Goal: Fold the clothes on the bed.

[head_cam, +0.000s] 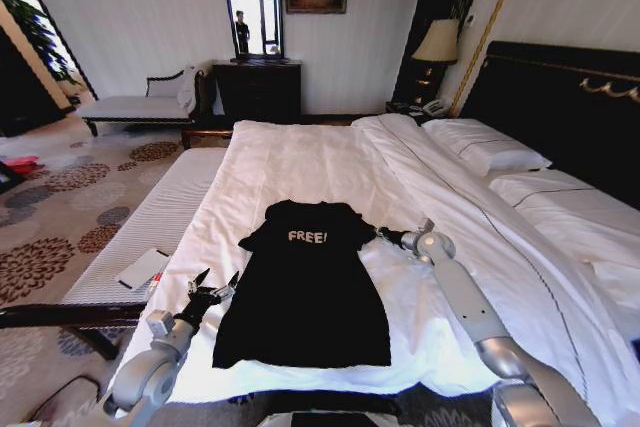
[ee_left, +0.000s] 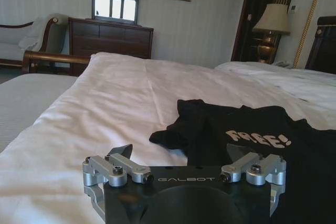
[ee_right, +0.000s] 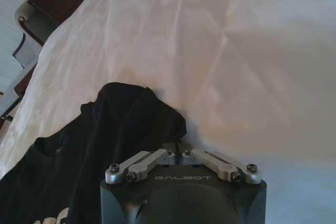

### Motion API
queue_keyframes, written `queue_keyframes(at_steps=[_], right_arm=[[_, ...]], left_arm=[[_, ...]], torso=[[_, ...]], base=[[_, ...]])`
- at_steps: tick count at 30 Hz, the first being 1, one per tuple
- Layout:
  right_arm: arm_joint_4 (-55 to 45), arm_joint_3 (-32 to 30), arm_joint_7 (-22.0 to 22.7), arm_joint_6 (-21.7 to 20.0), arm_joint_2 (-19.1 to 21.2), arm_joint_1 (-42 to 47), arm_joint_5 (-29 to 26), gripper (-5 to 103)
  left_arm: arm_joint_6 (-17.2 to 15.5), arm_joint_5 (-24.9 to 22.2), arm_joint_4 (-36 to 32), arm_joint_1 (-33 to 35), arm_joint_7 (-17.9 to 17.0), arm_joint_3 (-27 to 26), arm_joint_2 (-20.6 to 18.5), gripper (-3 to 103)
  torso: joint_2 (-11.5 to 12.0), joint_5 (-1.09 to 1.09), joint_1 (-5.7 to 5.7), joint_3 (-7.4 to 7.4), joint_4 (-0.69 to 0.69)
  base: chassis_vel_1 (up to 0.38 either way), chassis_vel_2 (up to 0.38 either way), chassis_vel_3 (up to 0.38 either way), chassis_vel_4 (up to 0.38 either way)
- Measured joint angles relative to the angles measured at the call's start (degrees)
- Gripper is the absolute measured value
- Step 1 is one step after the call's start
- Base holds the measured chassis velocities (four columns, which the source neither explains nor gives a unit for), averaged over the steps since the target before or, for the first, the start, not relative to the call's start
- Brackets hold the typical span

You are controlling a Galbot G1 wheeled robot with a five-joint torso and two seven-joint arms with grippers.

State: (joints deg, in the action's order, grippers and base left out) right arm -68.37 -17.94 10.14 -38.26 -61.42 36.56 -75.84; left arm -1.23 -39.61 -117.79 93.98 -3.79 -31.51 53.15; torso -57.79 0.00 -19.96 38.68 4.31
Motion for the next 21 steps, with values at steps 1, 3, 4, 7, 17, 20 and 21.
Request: queue_keyframes(at_steps=[1, 3, 4, 7, 17, 20, 21], right_arm=[[0.00, 0.00, 0.00, 0.00, 0.00, 0.00, 0.00, 3], [0.06, 0.07, -0.08, 0.18, 0.22, 0.01, 0.18, 1], [0.06, 0.07, -0.08, 0.18, 0.22, 0.01, 0.18, 1], [-0.51, 0.22, -0.10, 0.51, 0.93, 0.44, 0.40, 0], [-2.82, -0.51, -0.33, 1.68, 4.29, 1.19, 0.78, 0], [-2.97, -0.68, -0.37, 1.79, 5.47, 1.21, 0.57, 0], [-3.04, -0.75, -0.37, 1.83, 5.93, 1.20, 0.40, 0]], left_arm=[[0.00, 0.00, 0.00, 0.00, 0.00, 0.00, 0.00, 100], [0.00, -0.06, -0.20, 0.01, -0.01, -0.02, 0.00, 100], [0.00, -0.06, -0.20, 0.01, -0.01, -0.02, 0.00, 100], [0.01, -0.05, -0.31, 0.03, -0.02, 0.01, 0.23, 100], [0.61, 0.05, -0.43, 0.40, 0.01, -0.60, 0.37, 100], [0.68, 0.03, -0.52, 0.32, 0.02, -0.65, 0.43, 100], [0.70, 0.03, -0.58, 0.26, 0.03, -0.65, 0.47, 100]], torso=[[0.00, 0.00, 0.00, 0.00, 0.00], [0.00, 0.00, 0.00, 0.00, 0.00], [0.00, 0.00, 0.00, 0.00, 0.00], [0.00, 0.00, 0.00, 0.00, 0.00], [0.00, 0.00, 0.00, 0.00, 0.01], [0.00, 0.00, 0.00, 0.00, 0.01], [0.00, 0.01, 0.00, 0.00, 0.01]], base=[[0.000, 0.000, 0.000, 0.000], [0.000, 0.000, 0.000, 0.000], [0.000, 0.000, 0.000, 0.000], [0.000, 0.000, 0.000, 0.000], [0.000, 0.000, 0.000, 0.000], [0.000, 0.000, 0.000, 0.000], [0.000, 0.000, 0.000, 0.000]])
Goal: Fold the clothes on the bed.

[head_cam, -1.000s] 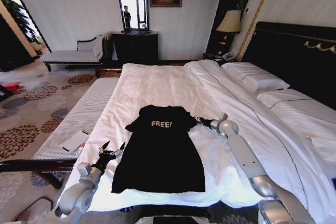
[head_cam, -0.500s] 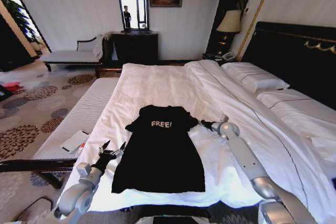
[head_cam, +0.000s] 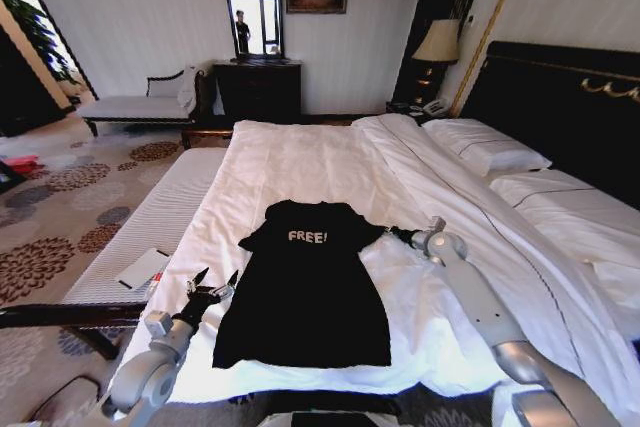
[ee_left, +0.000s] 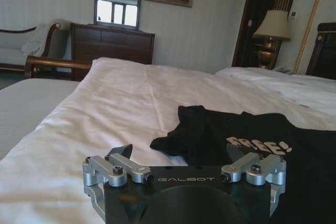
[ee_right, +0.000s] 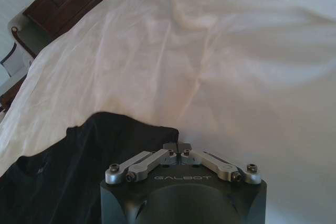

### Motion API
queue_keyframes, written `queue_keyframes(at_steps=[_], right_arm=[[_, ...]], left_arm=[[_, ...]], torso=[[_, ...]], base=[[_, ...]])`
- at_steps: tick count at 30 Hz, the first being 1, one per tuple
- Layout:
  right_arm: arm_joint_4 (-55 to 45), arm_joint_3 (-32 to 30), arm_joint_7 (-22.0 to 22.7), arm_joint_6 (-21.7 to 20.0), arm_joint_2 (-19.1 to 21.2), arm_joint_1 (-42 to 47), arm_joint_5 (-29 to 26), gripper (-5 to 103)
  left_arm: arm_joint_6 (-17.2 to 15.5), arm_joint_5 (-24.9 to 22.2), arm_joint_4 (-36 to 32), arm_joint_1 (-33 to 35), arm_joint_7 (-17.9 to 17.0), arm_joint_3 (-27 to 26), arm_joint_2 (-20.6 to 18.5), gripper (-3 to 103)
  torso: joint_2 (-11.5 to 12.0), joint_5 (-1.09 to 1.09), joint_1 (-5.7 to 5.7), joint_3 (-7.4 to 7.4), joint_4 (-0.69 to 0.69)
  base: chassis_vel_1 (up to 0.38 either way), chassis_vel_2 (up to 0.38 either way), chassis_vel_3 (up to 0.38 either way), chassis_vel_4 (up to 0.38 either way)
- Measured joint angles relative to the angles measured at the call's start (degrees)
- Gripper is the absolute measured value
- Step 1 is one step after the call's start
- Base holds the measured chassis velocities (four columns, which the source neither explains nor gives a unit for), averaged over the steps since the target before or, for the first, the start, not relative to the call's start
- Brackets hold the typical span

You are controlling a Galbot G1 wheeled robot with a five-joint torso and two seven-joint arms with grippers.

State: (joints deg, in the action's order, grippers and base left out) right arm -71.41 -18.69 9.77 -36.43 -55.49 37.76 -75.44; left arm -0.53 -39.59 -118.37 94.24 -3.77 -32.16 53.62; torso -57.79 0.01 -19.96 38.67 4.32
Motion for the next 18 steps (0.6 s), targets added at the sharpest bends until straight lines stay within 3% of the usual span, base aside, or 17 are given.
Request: queue_keyframes(at_steps=[18], right_arm=[[0.73, 1.39, -1.03, 0.55, 1.00, -1.29, 1.03, 0]], left_arm=[[-0.05, 0.21, -1.37, 1.52, -0.06, -0.59, 0.08, 100]], torso=[[0.00, -0.01, -0.01, 0.00, 0.00]], base=[[0.000, 0.000, 0.000, 0.000]])
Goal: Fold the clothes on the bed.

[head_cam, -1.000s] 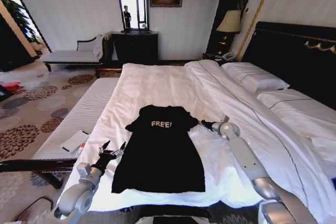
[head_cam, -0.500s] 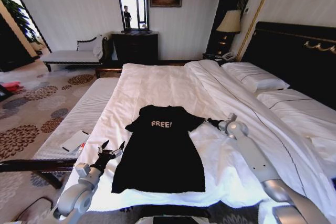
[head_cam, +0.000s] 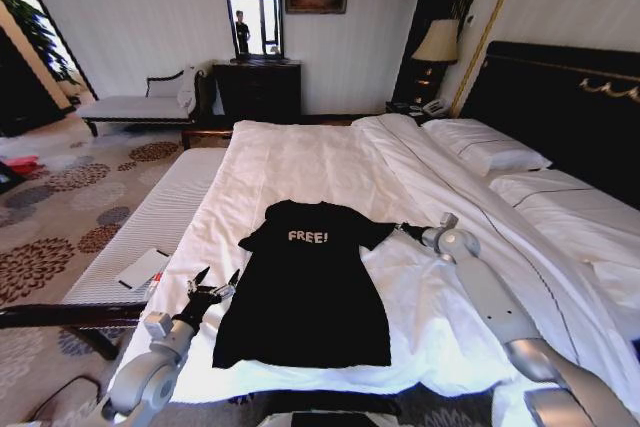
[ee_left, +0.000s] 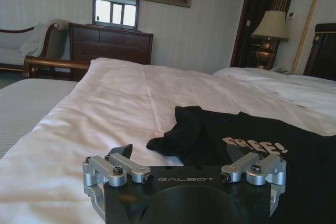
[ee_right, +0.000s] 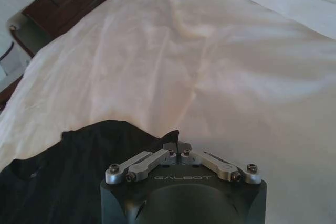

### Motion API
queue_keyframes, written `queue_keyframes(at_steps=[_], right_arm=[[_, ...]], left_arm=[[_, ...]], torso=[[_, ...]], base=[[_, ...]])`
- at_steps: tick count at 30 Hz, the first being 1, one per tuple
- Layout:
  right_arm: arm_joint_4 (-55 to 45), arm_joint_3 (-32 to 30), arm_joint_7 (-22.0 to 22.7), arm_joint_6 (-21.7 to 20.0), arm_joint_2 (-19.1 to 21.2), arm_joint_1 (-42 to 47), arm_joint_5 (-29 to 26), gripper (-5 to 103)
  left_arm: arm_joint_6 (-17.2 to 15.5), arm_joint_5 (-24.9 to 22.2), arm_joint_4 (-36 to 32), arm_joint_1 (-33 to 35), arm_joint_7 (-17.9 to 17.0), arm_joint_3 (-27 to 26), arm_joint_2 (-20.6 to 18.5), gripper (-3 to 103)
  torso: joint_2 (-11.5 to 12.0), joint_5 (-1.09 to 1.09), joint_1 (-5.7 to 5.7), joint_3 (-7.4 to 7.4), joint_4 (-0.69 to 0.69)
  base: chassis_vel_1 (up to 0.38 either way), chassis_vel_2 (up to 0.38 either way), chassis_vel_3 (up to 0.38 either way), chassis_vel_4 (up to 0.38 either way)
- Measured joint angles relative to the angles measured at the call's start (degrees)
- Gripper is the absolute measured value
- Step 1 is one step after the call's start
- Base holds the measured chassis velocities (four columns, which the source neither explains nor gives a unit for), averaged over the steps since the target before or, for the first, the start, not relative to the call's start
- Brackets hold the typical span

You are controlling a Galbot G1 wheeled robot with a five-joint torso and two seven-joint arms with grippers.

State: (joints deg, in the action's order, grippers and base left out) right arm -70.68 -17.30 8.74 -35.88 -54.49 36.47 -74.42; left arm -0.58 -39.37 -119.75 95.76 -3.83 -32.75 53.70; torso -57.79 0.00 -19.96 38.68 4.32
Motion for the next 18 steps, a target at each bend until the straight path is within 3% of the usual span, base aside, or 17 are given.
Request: queue_keyframes(at_steps=[8, 18], right_arm=[[-7.33, 1.98, 1.55, -0.44, 0.24, 0.78, -1.77, 0], [-12.15, 9.50, 2.96, -2.01, -0.64, -3.46, -4.26, 0]], left_arm=[[0.13, 0.13, 0.15, -0.04, 0.10, 0.37, 0.47, 100], [0.19, 0.34, -0.15, 0.83, 0.13, -0.21, 0.62, 100]], torso=[[0.00, 0.02, 0.01, 0.00, 0.00], [0.00, 0.01, 0.00, 0.00, -0.02]], base=[[0.000, 0.000, 0.000, 0.000], [0.000, 0.000, 0.000, 0.000]])
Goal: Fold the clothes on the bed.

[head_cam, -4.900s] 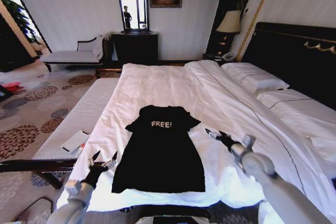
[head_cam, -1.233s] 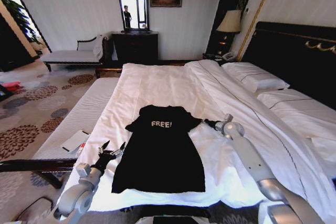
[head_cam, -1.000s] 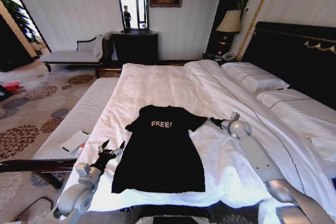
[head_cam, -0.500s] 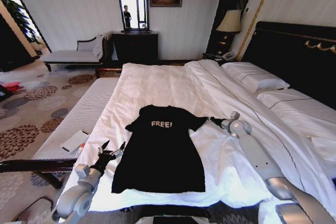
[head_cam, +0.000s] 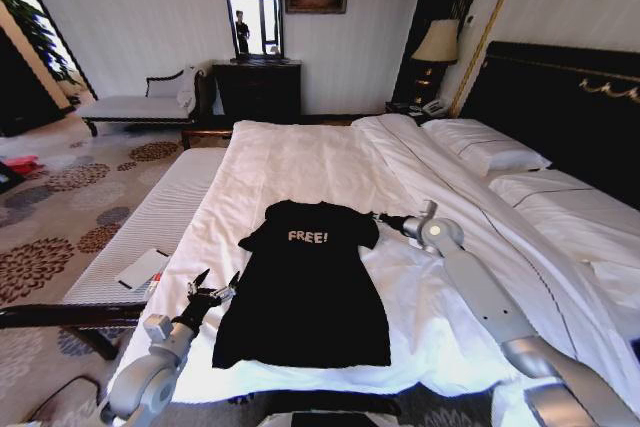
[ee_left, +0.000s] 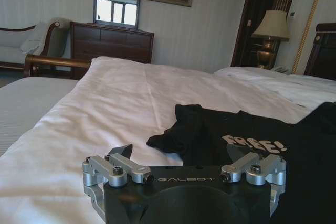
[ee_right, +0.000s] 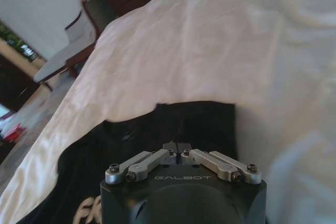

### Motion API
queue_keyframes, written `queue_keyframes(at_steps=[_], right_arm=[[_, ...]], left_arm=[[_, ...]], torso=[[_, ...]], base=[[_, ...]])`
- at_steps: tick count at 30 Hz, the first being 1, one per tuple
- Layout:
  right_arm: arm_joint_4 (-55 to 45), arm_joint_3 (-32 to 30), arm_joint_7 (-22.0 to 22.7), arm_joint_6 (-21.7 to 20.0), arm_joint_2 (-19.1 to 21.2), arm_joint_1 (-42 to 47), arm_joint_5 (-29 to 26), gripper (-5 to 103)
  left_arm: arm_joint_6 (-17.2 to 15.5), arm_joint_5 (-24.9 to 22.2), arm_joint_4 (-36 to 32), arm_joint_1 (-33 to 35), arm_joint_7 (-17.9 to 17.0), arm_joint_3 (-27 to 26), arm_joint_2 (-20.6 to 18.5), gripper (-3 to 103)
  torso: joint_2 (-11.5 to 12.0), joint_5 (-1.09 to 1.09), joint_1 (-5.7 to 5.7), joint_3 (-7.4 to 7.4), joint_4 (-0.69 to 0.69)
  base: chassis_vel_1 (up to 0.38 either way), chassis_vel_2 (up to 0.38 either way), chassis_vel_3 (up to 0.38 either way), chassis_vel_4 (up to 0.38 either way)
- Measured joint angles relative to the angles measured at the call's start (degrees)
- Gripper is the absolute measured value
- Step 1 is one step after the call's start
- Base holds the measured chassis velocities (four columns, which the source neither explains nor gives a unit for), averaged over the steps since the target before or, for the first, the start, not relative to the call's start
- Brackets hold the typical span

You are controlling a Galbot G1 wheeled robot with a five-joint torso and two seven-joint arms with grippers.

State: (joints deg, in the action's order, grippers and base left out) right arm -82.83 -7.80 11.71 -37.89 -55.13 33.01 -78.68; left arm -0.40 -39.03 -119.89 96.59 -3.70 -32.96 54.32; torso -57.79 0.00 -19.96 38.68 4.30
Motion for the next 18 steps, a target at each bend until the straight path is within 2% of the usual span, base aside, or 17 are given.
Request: queue_keyframes(at_steps=[9, 18], right_arm=[[-0.98, 7.36, 0.67, -0.01, -2.27, -3.37, -0.19, 0], [3.01, 10.06, 0.73, 0.29, -6.72, -5.18, 1.31, 0]], left_arm=[[0.11, -0.10, -0.07, 0.13, 0.07, -0.31, 0.25, 100], [0.38, -0.22, 0.48, 0.30, 0.25, -0.56, 0.34, 100]], torso=[[0.00, 0.00, 0.00, 0.00, 0.01], [0.00, 0.00, 0.00, 0.00, 0.01]], base=[[0.000, 0.000, 0.000, 0.000], [0.000, 0.000, 0.000, 0.000]])
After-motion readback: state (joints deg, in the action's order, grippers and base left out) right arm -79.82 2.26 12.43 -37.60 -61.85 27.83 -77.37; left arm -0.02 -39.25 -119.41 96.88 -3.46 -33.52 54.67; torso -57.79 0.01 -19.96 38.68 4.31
